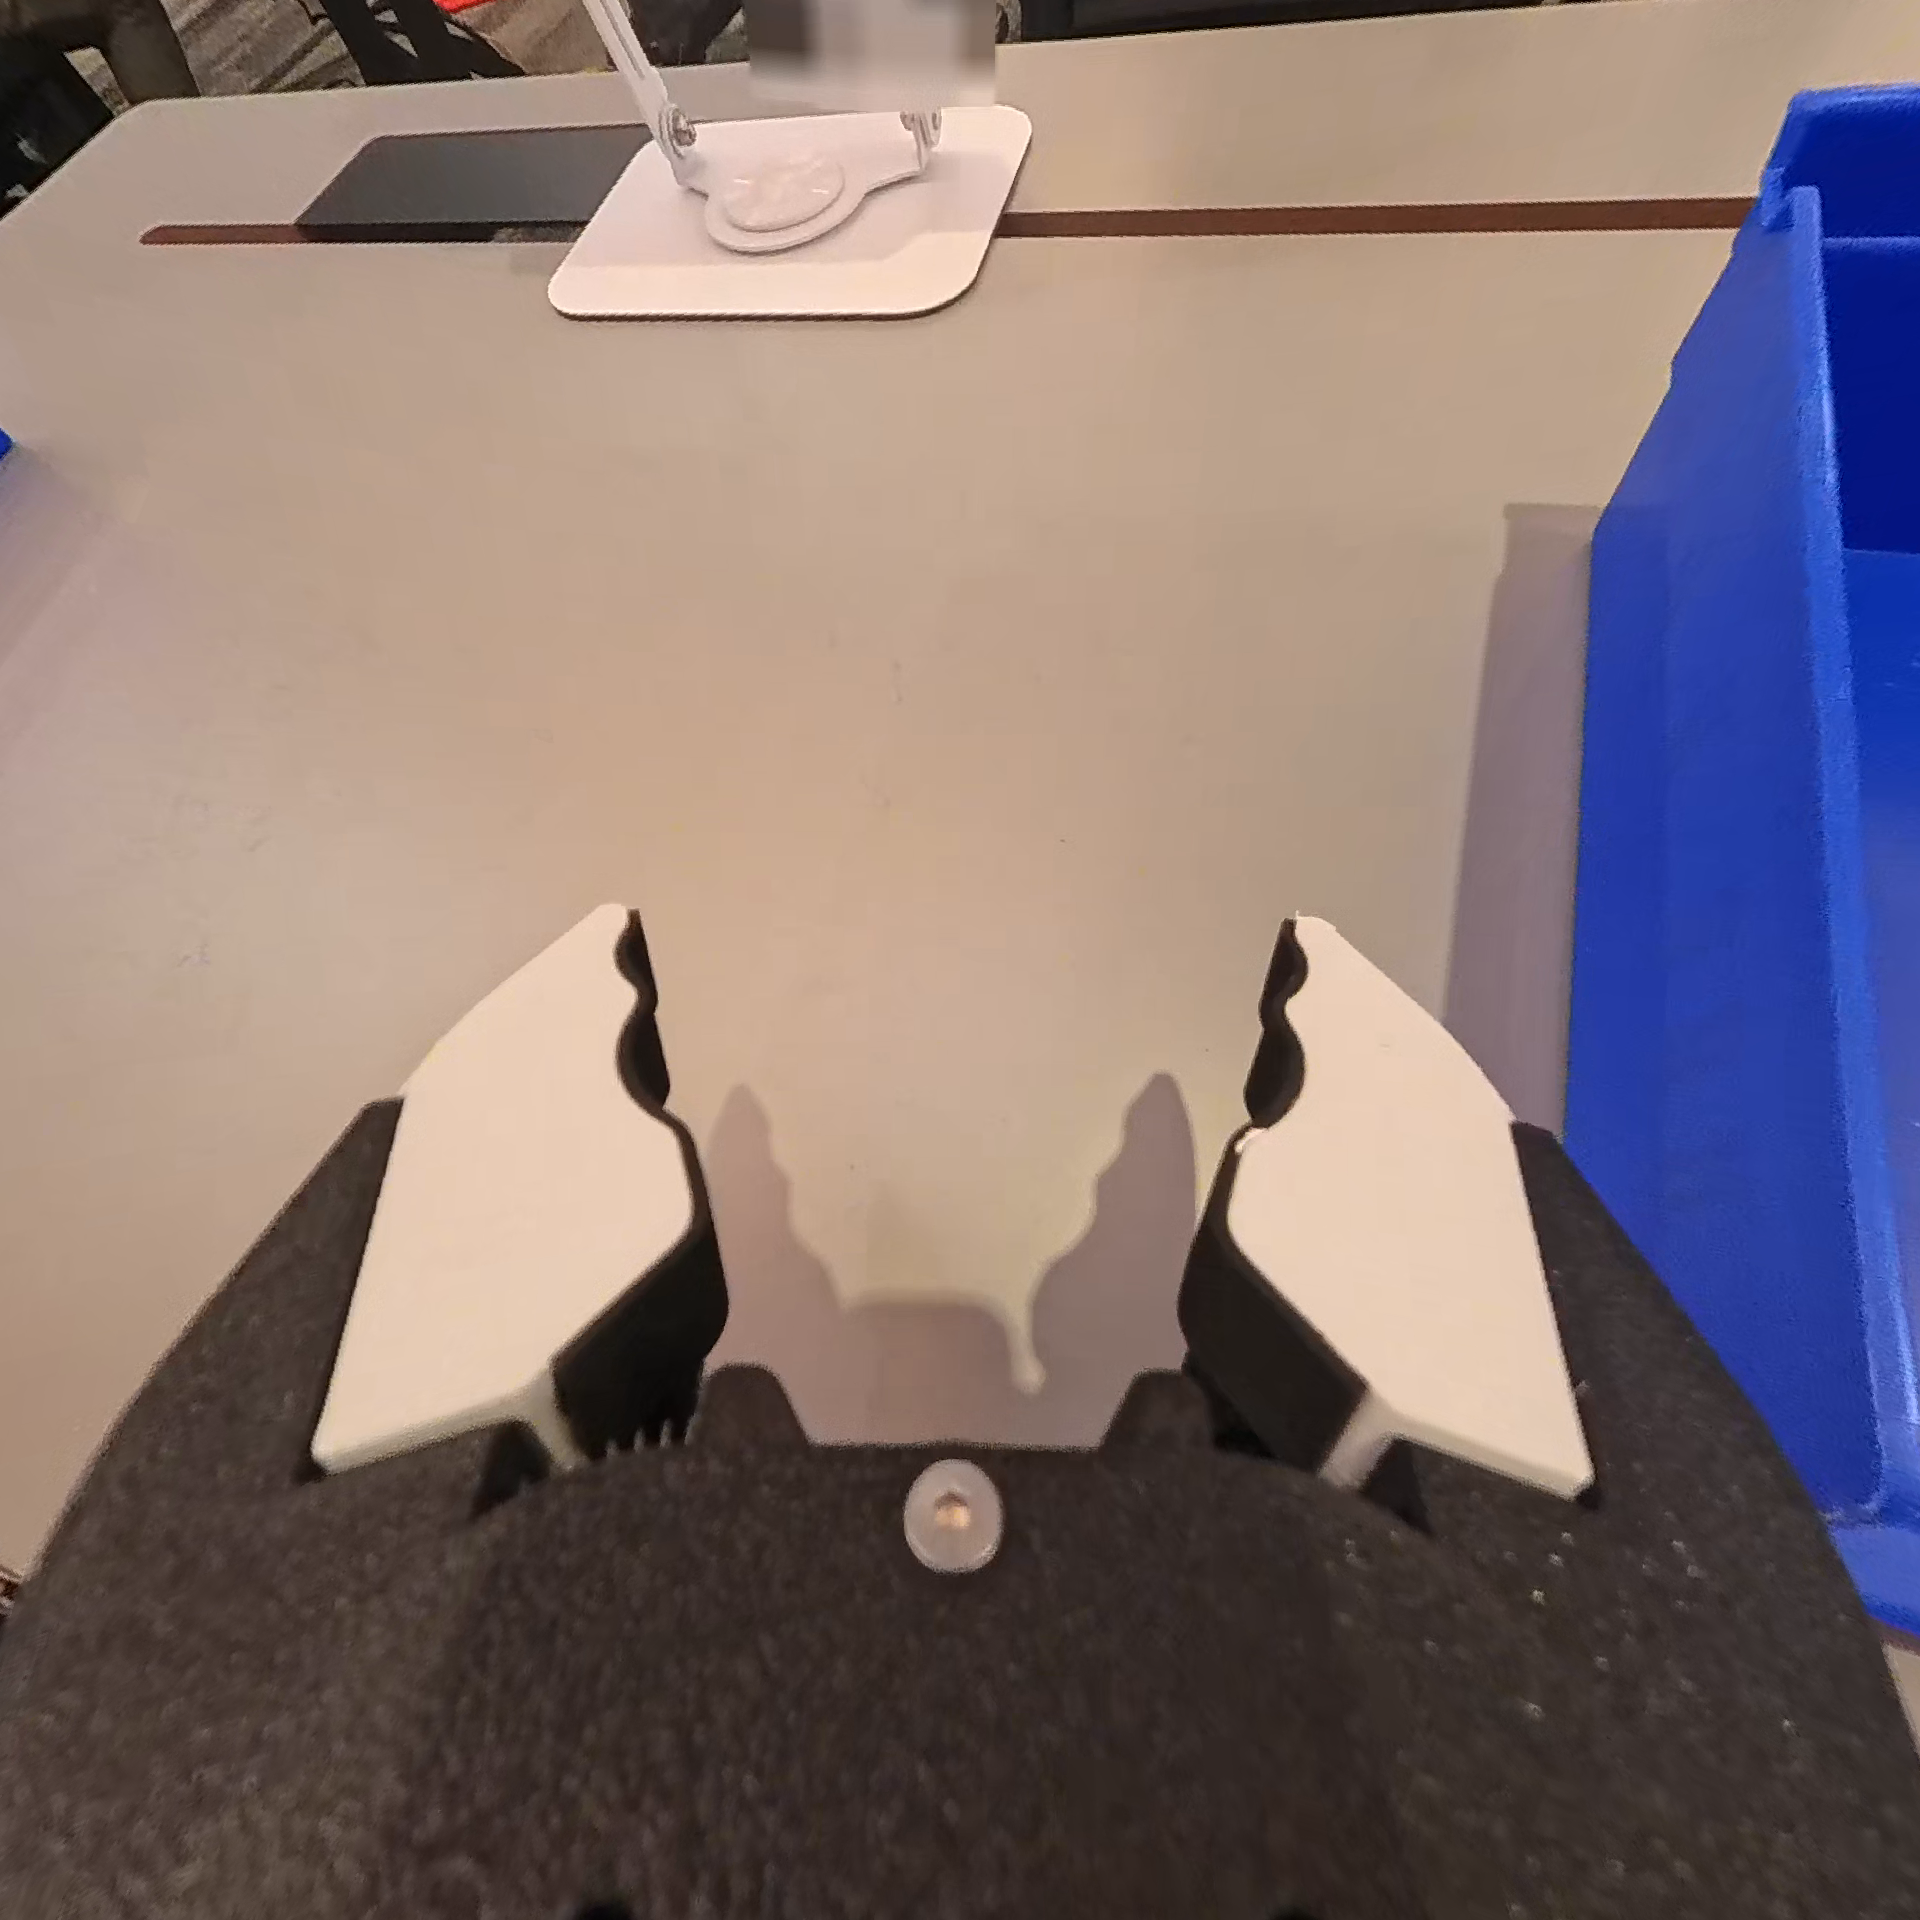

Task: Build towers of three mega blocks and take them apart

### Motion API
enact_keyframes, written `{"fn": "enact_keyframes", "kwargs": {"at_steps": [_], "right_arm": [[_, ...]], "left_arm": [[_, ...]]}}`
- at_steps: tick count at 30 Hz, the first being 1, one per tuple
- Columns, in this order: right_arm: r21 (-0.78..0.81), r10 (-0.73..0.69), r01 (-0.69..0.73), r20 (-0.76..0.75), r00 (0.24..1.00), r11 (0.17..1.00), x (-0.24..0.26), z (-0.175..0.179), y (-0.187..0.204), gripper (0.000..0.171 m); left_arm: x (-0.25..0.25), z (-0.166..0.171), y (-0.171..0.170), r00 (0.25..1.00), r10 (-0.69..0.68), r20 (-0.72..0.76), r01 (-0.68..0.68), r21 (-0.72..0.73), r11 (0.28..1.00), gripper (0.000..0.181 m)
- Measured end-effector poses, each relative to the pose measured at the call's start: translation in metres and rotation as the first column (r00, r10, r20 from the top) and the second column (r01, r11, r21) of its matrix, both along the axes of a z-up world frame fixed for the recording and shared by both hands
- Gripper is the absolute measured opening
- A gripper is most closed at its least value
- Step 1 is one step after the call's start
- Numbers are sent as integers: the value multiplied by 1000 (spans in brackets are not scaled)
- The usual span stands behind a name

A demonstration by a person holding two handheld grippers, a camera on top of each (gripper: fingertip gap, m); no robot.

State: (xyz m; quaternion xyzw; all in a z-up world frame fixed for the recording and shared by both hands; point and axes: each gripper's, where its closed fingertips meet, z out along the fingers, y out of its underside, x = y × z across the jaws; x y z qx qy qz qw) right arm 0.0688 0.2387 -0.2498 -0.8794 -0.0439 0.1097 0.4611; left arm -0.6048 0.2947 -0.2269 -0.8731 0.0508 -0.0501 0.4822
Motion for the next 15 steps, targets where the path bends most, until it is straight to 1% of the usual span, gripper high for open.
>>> {"fn": "enact_keyframes", "kwargs": {"at_steps": [6, 10, 13, 14, 15], "right_arm": [[0, 2, -2, -8, 1000, 1000, 1, -1, 0, 110], [-6, 4, -4, -11, 1000, 1000, 2, -2, 0, 110], [-3, 5, -5, -8, 1000, 1000, 2, -2, 0, 110], [-2, 4, -4, -8, 1000, 1000, 2, -1, 0, 110], [0, 3, -3, -8, 1000, 1000, 2, -1, 0, 110]], "left_arm": [[-5, -15, 9, 999, 19, -41, -22, -64, 998, 72], [-4, -23, 13, 999, 11, -38, -15, -100, 995, 65], [-6, -29, 14, 999, 3, -46, -9, -128, 992, 52], [-6, -31, 14, 999, -4, -48, -2, -139, 990, 42], [-6, -32, 14, 999, -9, -45, 3, -142, 990, 39]]}}
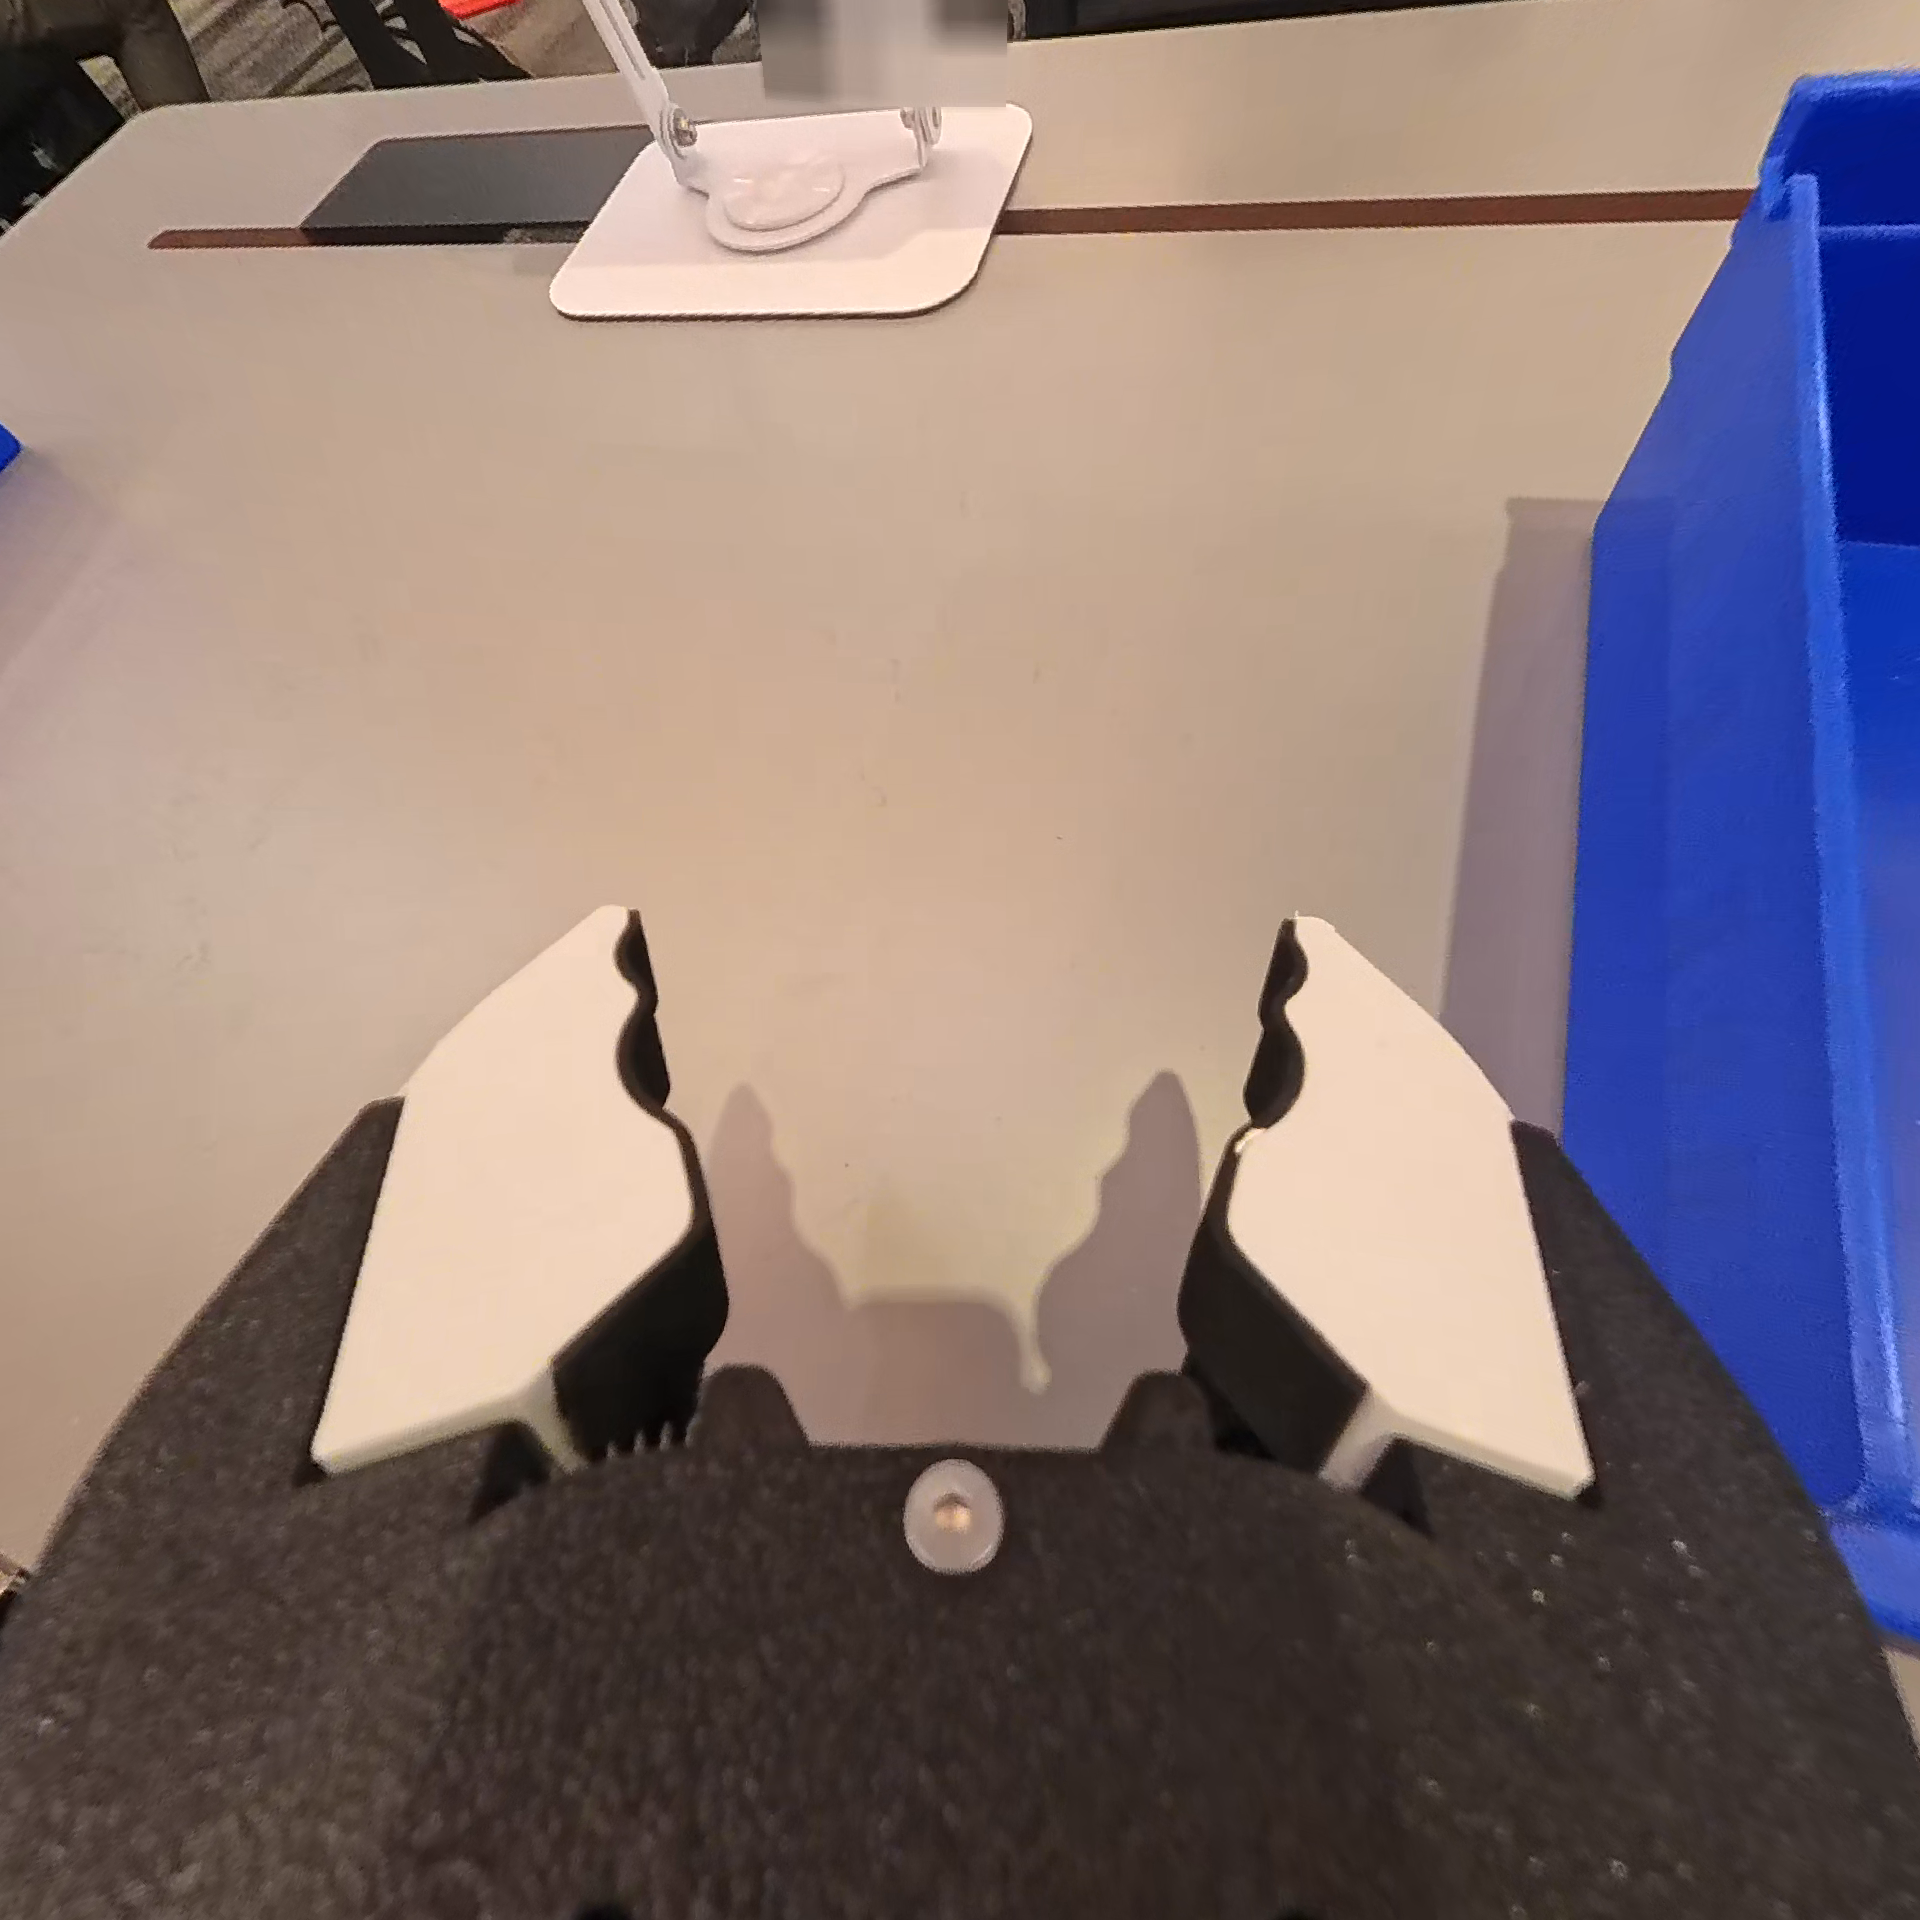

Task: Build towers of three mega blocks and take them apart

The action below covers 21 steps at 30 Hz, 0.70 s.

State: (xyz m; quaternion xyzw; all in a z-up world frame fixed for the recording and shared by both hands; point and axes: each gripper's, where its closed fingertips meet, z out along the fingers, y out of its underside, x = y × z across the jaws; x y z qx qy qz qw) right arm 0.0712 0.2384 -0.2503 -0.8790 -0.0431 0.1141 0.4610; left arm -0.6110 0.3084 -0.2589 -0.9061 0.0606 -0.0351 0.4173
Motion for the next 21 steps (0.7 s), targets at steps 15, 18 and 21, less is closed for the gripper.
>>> {"fn": "enact_keyframes", "kwargs": {"at_steps": [15, 18, 21], "right_arm": [[5, 5, -5, -18, 1000, 1000, -1, 2, 0, 109], [5, 6, -6, -17, 1000, 1000, -1, 2, -1, 109], [4, 11, -11, -17, 1000, 1000, -2, 2, -1, 109]], "left_arm": [[-4, 47, -8, 1000, -11, 11, 10, 66, 998, 37], [-5, 66, -12, 1000, -19, -24, 21, 77, 997, 37], [-2, 88, -16, 998, -31, -52, 36, 100, 994, 37]]}}
